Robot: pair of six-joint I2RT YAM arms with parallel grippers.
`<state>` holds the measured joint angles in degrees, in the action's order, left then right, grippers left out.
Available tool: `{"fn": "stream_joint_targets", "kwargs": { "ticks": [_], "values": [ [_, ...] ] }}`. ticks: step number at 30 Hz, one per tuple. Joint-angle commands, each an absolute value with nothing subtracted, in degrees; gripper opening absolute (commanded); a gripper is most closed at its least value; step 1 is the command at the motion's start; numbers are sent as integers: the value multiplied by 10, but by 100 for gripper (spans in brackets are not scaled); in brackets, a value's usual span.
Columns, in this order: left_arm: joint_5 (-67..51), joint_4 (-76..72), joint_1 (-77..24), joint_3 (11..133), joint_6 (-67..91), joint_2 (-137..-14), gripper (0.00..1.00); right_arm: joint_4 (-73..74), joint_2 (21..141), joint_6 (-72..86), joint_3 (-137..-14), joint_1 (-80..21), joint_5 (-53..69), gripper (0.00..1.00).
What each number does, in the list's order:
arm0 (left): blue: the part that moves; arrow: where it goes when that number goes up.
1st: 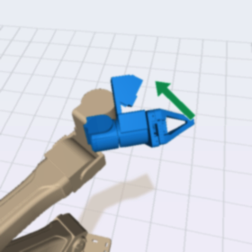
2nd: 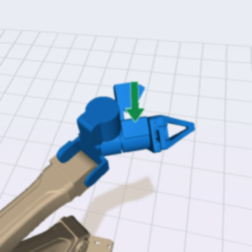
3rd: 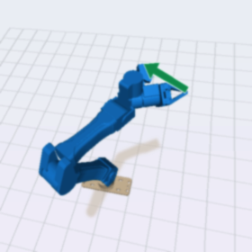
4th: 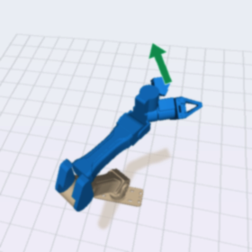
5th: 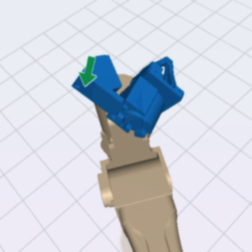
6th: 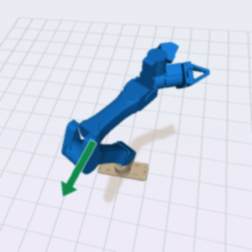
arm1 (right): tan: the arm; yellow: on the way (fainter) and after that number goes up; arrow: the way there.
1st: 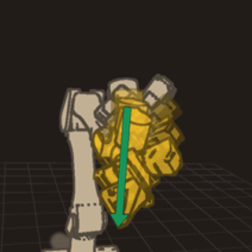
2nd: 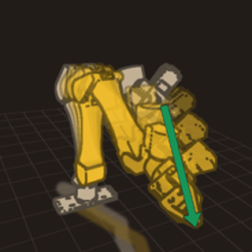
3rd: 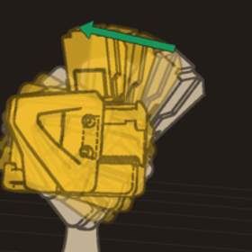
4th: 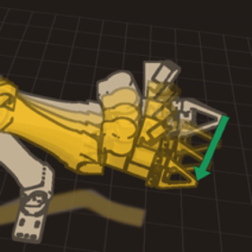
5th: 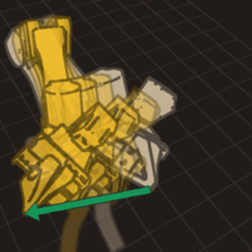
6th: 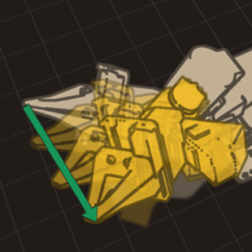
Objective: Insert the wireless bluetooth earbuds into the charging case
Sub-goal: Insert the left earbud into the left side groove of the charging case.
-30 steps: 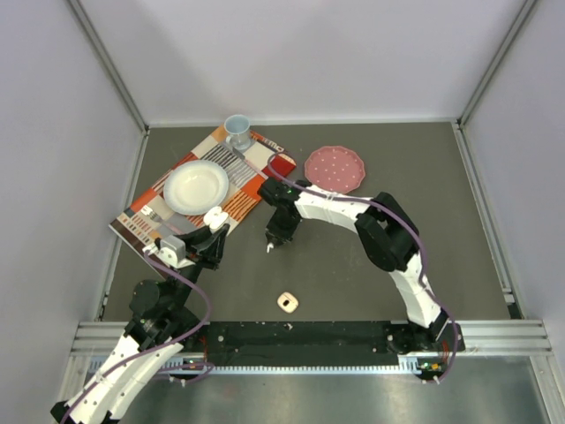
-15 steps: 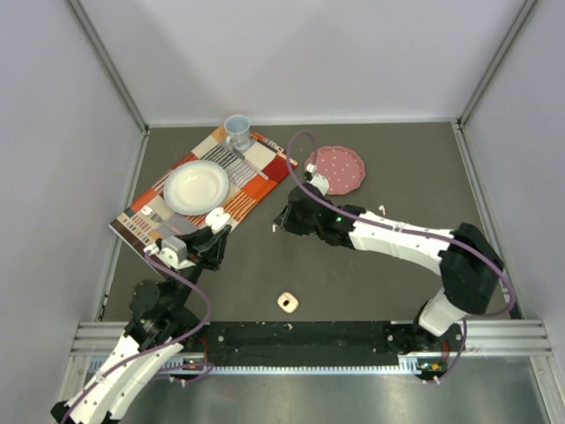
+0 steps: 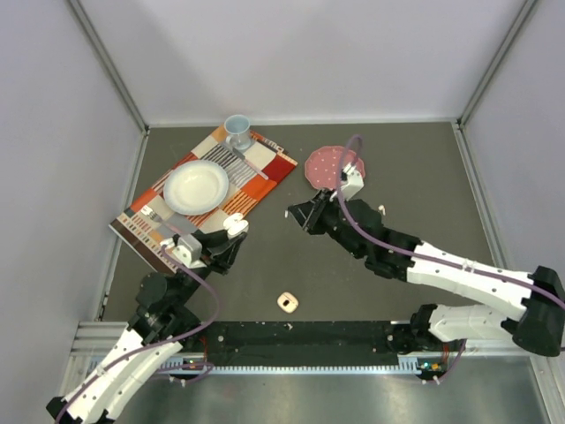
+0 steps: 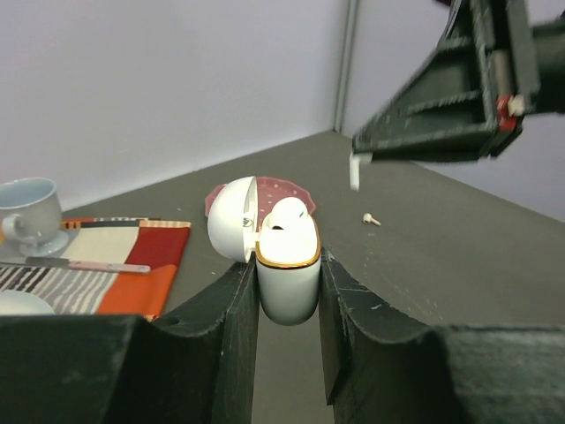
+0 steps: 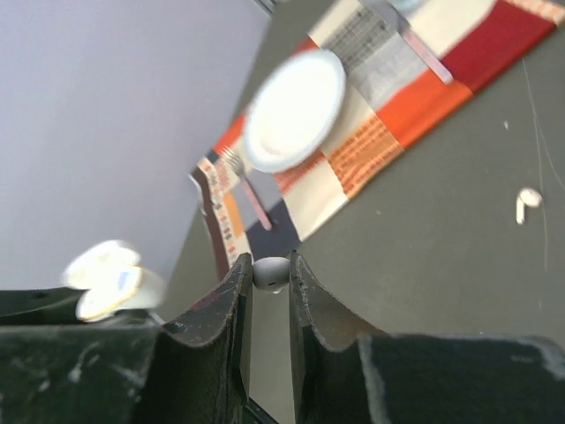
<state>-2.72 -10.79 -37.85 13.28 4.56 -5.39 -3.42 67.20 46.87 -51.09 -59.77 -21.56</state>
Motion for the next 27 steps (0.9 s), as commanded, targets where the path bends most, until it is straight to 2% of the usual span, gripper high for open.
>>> {"fn": "stream_joint_targets", "kwargs": {
  "ticks": [1,8,16,22,27],
  "values": [
    [-100,-164,-379,139,45,-78,0,-97,609,396,-499,-619,-248,0],
    [-120,-184,-379,134,47,-88,0,-129,577,327,-508,-664,-256,0],
    [-143,-206,-379,124,53,-92,0,-190,599,228,-531,-736,-246,0],
    [-156,-214,-379,121,54,-102,0,-214,634,196,-555,-745,-146,0],
    [-170,-224,-378,120,55,-112,0,-200,659,180,-584,-759,-135,0]
  ]
}}
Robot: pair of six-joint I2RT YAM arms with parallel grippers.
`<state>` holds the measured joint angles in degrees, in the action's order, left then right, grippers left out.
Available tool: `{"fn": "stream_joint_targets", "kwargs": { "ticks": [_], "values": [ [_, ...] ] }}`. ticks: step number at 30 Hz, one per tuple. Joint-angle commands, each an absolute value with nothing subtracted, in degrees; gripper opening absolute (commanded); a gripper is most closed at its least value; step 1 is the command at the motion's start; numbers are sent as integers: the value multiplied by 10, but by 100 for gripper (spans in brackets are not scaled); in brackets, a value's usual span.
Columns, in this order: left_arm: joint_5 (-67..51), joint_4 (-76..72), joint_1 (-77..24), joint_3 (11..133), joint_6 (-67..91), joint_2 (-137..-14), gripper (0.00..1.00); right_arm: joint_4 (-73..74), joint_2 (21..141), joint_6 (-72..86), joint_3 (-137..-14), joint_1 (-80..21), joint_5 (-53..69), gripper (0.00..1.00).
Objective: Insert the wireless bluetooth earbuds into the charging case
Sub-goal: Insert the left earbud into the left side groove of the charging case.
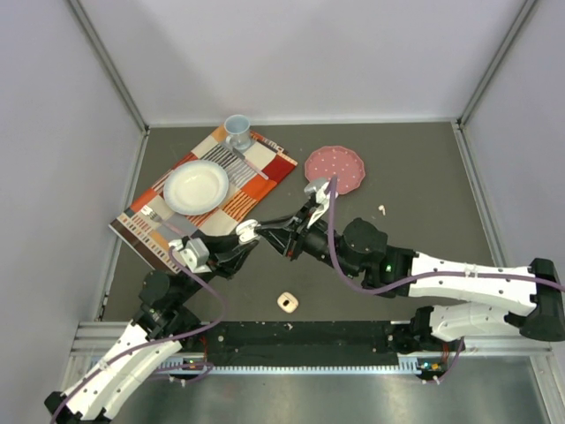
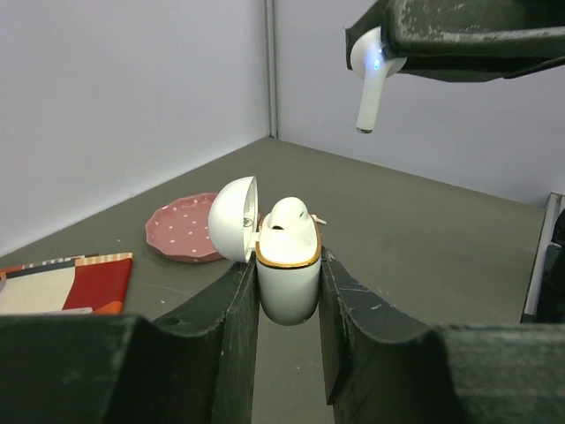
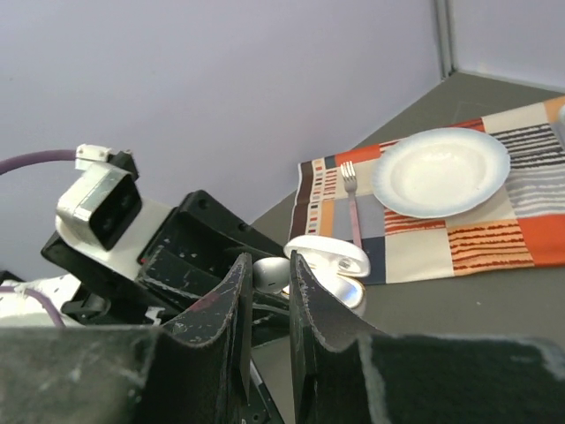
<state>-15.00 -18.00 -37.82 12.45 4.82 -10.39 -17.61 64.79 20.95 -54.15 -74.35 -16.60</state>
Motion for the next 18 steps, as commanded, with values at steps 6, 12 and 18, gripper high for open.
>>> {"fn": "stream_joint_targets", "kwargs": {
  "ticks": [6,12,18],
  "values": [
    [-174,-232,-379,115,59,-111,0,-189,678,180,-599,-761,-120,0],
    [-177,-240,-378,112,60,-107,0,-192,691,186,-598,-764,-116,0],
    [-178,-243,-379,110,62,-98,0,-196,701,194,-596,-764,-114,0]
  ]
}}
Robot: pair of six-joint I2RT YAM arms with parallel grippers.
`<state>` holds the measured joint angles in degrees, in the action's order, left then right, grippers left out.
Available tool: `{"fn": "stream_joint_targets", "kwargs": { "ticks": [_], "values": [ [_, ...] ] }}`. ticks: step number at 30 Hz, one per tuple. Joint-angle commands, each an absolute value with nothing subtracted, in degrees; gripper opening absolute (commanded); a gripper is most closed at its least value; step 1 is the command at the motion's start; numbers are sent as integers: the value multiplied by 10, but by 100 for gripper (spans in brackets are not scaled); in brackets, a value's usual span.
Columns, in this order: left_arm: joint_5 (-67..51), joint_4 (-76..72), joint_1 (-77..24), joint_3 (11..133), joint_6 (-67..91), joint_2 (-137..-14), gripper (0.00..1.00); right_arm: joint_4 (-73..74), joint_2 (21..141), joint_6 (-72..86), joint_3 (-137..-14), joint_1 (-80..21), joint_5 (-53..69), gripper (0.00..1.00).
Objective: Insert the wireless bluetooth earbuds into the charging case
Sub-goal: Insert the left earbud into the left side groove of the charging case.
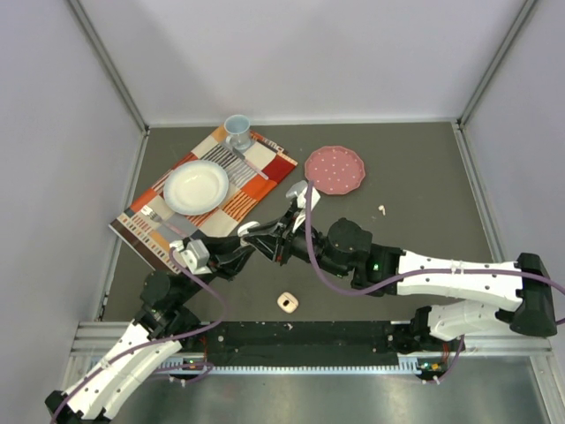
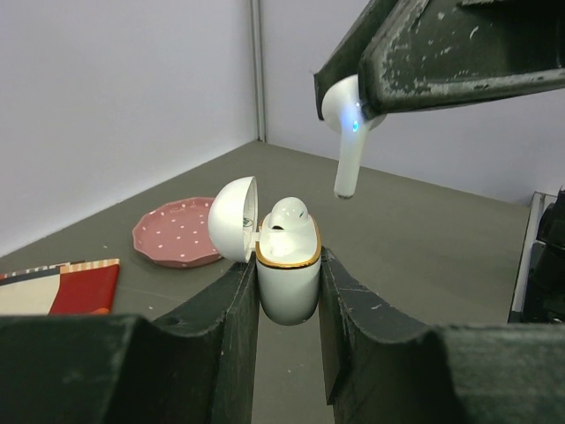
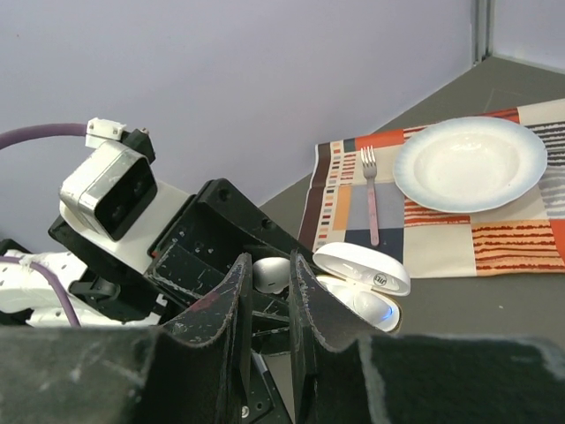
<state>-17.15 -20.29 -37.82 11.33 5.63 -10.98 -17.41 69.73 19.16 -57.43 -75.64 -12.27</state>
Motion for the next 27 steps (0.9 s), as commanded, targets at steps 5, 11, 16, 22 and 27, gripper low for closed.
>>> {"fn": "stream_joint_targets", "kwargs": {
  "ticks": [5,11,16,22,27],
  "values": [
    [-178,-243,-378,109,63,-91,0,-200,703,201,-588,-764,-124,0],
    [-179,-249,-379,105,66,-89,0,-199,698,203,-587,-764,-139,0],
    [-171,-249,-379,105,61,-88,0,-200,688,204,-584,-764,-146,0],
    [-154,-257,-379,96,58,-73,0,-197,681,206,-586,-764,-151,0],
    [-156,-262,-379,92,56,-66,0,-192,679,206,-588,-765,-166,0]
  ]
}}
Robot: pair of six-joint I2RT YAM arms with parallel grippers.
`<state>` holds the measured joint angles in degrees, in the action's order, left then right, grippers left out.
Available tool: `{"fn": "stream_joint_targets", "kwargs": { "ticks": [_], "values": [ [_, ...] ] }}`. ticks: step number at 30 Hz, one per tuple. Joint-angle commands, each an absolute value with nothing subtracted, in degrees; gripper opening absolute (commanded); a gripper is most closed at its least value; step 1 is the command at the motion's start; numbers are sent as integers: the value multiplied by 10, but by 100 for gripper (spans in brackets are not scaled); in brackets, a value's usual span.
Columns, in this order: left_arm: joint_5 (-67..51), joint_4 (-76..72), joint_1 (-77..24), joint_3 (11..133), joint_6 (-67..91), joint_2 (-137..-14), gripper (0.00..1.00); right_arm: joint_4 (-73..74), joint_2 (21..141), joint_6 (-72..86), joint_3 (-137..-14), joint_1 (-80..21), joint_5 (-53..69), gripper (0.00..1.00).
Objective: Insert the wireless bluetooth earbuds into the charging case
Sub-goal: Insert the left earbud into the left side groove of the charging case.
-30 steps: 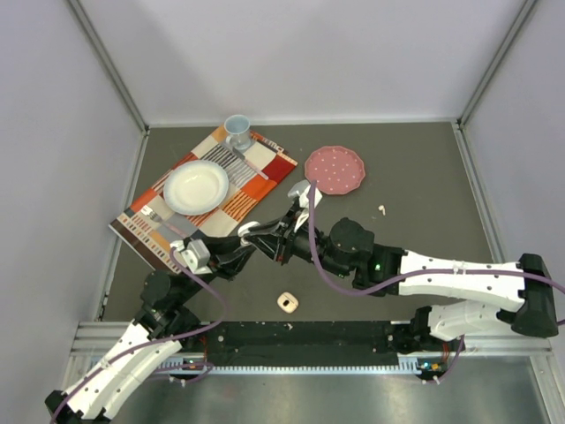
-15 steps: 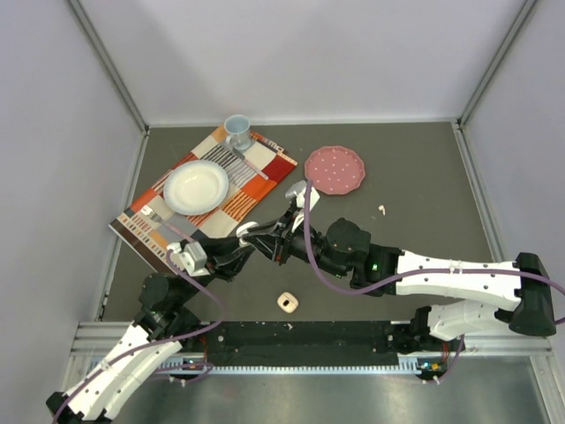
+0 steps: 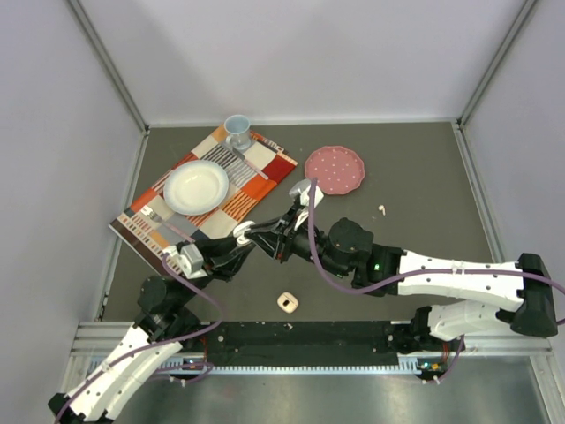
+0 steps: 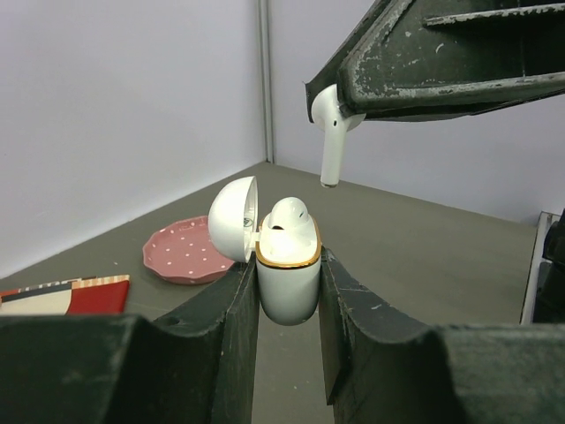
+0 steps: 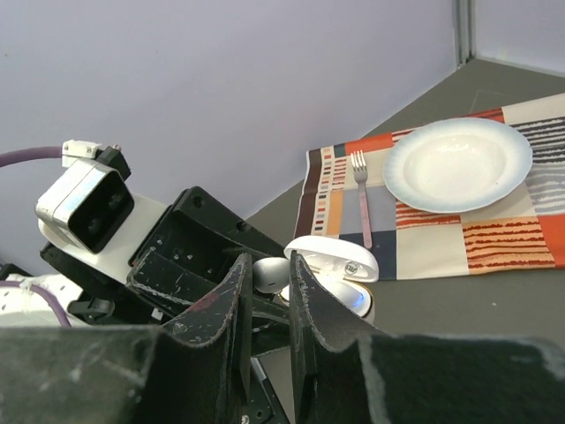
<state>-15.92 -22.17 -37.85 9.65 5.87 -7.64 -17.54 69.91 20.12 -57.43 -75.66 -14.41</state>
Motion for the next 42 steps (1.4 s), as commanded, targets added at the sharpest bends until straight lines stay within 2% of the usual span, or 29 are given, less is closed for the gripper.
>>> {"fn": "stream_joint_targets", "kwargs": {
  "ticks": [1,18,42],
  "values": [
    [-156,-264,-379,92,56,-63,0,-192,679,209,-587,-764,-170,0],
    [-163,-277,-379,85,59,-57,0,-193,714,220,-612,-765,-123,0],
    [-190,-298,-379,81,69,-51,0,-207,728,239,-597,-764,-154,0]
  ]
}}
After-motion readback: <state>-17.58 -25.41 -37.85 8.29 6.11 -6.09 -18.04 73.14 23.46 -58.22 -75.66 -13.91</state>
